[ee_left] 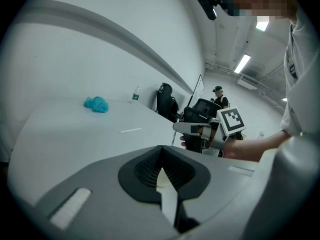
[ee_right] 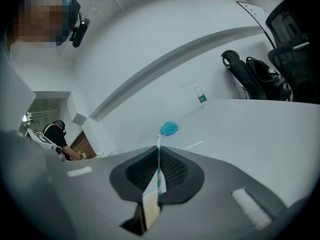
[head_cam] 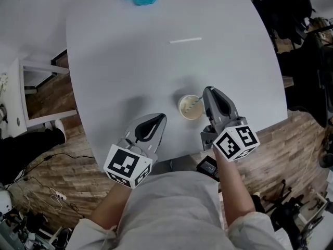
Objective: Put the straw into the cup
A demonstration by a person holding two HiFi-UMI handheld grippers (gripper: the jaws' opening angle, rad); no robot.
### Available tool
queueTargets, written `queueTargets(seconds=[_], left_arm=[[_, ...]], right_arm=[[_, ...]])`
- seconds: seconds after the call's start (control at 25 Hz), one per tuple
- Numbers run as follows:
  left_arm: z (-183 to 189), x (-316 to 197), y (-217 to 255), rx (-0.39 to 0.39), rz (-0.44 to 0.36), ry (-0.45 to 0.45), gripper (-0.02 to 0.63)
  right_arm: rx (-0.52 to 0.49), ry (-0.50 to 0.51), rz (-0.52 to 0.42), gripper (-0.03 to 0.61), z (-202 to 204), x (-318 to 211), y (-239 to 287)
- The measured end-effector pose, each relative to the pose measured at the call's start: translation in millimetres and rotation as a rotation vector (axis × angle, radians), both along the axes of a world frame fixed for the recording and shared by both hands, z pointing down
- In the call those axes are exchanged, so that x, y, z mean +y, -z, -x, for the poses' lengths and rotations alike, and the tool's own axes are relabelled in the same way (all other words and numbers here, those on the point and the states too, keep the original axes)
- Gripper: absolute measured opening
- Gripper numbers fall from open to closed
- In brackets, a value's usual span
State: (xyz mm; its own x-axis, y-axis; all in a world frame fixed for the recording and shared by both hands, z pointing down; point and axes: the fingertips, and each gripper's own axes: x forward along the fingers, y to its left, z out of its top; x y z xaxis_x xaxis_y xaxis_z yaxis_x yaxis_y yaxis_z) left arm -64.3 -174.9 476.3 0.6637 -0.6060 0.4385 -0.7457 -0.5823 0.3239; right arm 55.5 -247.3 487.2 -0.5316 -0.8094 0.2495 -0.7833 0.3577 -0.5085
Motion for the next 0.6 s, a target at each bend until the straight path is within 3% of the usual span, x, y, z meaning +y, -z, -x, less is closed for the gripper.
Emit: queueTargets(seconds=[0.6], left_arm=[[1.8, 2.0, -5.3, -0.005, 0.014, 0.000, 0.018]], right_arm=[[-0.022, -0.015, 0.031, 0.020, -3.9, 1.2, -22.2]])
